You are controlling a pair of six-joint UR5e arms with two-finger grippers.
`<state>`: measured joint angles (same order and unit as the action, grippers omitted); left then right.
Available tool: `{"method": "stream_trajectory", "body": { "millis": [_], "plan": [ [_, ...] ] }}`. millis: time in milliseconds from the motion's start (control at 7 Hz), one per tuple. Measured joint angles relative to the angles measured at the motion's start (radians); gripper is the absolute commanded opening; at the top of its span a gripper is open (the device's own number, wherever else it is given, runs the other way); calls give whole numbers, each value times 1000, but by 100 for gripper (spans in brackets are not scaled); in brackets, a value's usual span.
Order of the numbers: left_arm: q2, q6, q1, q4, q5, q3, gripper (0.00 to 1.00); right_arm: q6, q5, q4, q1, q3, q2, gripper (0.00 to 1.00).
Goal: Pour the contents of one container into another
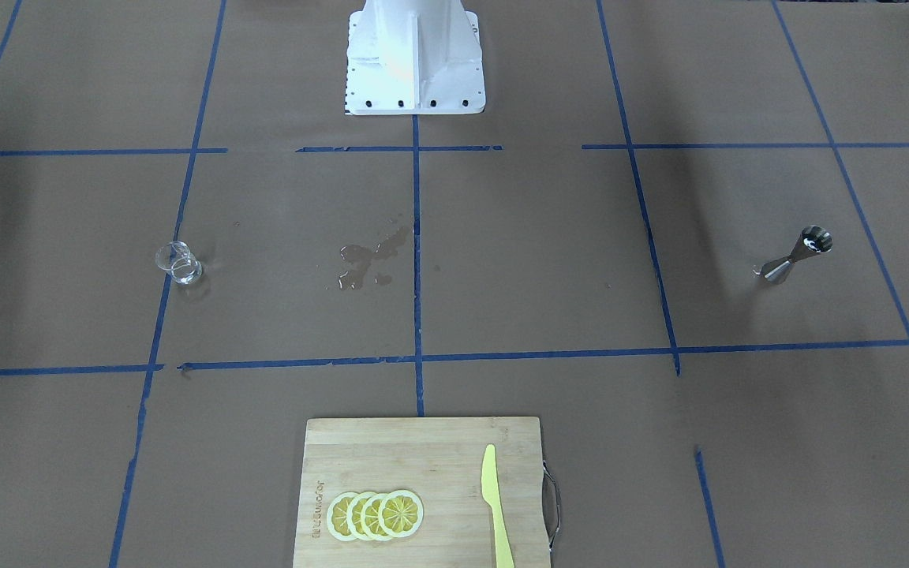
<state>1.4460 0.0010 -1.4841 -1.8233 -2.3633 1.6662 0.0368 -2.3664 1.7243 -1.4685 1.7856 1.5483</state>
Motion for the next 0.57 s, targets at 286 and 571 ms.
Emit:
{"method": "stream_trajectory", "body": {
  "millis": [286,571],
  "plan": [
    [23,-18,-1,67,-11,29,100,54,10,98,3,54,-2,100],
    [53,-4,-1,169,-8,89,100,106,12,113,1,56,-6,100]
  ]
}}
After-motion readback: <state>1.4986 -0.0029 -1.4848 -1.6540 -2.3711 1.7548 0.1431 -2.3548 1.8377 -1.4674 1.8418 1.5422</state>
